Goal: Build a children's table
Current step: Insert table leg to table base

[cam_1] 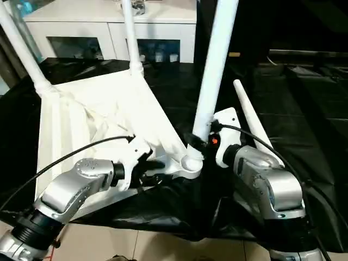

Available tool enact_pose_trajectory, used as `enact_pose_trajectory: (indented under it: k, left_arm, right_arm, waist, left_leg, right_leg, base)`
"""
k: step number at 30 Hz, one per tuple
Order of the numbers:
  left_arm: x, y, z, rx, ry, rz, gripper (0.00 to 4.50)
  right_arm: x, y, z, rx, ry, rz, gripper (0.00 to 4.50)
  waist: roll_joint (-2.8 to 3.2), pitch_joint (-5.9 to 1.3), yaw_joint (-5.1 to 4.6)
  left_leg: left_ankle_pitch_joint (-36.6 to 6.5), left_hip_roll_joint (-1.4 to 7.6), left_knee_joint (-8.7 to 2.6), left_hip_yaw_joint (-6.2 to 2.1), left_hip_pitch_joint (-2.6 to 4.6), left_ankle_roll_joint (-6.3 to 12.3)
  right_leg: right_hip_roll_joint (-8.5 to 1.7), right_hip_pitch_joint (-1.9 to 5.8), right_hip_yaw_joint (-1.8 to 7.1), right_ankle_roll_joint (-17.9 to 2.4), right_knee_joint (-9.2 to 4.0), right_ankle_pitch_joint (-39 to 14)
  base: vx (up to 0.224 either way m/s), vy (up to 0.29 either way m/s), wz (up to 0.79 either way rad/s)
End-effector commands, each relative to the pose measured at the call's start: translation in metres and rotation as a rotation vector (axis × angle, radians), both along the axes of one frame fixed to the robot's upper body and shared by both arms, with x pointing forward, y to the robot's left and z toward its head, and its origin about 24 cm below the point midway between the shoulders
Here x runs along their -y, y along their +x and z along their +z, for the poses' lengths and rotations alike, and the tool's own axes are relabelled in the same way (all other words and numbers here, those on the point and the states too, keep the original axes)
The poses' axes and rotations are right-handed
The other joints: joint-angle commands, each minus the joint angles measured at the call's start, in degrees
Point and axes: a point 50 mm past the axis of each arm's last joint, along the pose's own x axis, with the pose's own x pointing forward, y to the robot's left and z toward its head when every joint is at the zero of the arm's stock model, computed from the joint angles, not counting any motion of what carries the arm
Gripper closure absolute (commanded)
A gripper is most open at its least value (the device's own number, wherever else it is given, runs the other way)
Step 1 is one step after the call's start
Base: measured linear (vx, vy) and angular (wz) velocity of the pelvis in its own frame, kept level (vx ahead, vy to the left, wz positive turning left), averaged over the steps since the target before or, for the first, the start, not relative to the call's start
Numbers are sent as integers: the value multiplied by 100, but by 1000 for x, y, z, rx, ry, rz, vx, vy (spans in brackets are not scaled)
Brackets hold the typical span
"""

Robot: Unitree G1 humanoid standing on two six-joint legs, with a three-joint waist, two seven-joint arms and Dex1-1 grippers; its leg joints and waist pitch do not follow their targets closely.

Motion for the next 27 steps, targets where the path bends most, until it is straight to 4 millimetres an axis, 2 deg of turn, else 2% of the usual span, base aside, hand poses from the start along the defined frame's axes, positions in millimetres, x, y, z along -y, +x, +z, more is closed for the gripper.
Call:
enact_pose_trajectory:
  k: [1, 18, 20, 21, 27]
  left_arm:
    - [-2, 0, -2, 9, 32, 8, 266]
    - [-2, 2, -8, 38, 116, -29, 390]
    - [-3, 5, -5, 90, 104, -44, 409]
    - [-4, 7, -2, 112, 87, -56, 416]
    - [-9, 9, 0, 146, 66, -83, 448]
  right_arm:
    - [-3, -1, 5, 17, -13, 16, 253]
    - [-7, -3, 4, 14, -15, 49, 253]
    - [-8, -3, 5, 16, -8, 61, 253]
    - [-8, -2, 5, 17, -5, 71, 253]
    - [-11, 0, 4, 14, -1, 101, 253]
  waist:
    - [-55, -399, -18]
    - [-60, -383, -18]
    - [-64, -375, -23]
    - [-32, -371, -30]
    - [-43, -376, -45]
  left_leg:
    - [-1407, 239, -406, -112, 108, 9]
    - [-1568, 242, -419, -123, 117, -23]
    - [-1641, 231, -419, -126, 112, -22]
    - [-1709, 228, -423, -129, 113, -40]
    - [-1804, 231, -431, -143, 114, -72]
  right_leg:
    - [-254, 249, 232, -971, -461, -1734]
    - [-263, 228, 229, -879, -498, -2036]
    - [-265, 227, 225, -832, -522, -2178]
    - [-262, 222, 221, -793, -540, -2251]
    - [-266, 212, 217, -754, -530, -2346]
  base:
    - [0, 0, 0]
    - [0, 0, 0]
    - [0, 0, 0]
    - [0, 0, 0]
    - [0, 0, 0]
